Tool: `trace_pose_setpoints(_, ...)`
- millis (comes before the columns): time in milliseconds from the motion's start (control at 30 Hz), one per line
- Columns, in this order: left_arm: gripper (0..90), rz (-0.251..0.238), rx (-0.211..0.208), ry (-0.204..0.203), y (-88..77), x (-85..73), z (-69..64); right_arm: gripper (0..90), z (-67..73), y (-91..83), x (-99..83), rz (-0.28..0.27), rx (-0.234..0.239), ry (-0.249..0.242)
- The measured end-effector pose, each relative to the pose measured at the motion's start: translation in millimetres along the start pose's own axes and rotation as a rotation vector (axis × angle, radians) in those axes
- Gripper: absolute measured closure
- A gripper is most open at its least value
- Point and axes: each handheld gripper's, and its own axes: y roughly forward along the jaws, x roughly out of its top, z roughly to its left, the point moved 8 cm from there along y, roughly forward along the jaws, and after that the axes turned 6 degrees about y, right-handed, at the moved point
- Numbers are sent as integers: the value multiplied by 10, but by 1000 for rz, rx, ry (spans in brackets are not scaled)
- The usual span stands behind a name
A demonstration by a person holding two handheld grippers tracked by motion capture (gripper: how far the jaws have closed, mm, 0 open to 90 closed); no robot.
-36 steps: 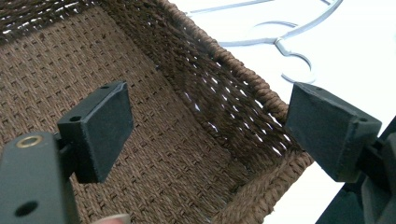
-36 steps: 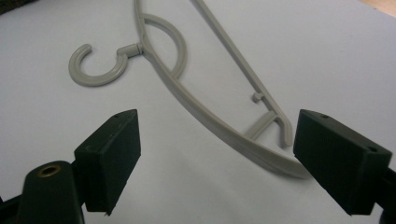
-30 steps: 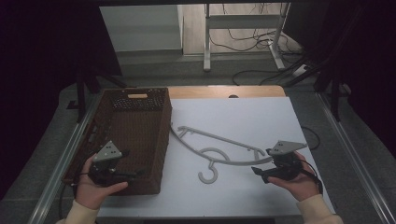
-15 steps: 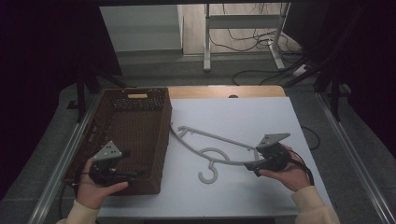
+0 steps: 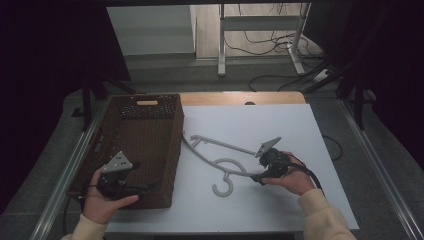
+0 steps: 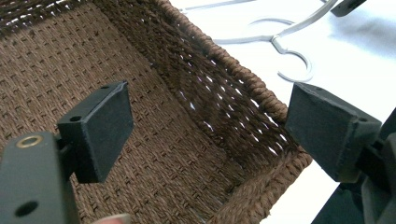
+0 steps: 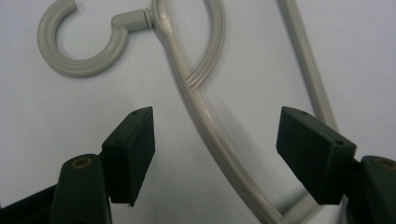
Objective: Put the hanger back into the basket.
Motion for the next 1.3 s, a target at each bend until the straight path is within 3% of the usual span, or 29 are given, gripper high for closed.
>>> trace_pose_setpoints(433,151,1,-2,-1,14,-4,3,374,26,243,41,93,36,-45)
trace_pose_setpoints(900,153,4,-6,3,38,-3,-3,725,62,309,34,144,59,-104)
trace_pose_setpoints(1133,153,2,-3,4,27,-2,-8,813,138,310,40,177,46,-204)
trace_pose_setpoints(1300,153,4,-3,6,32,-7,-6,817,135,307,43,179,40,-200)
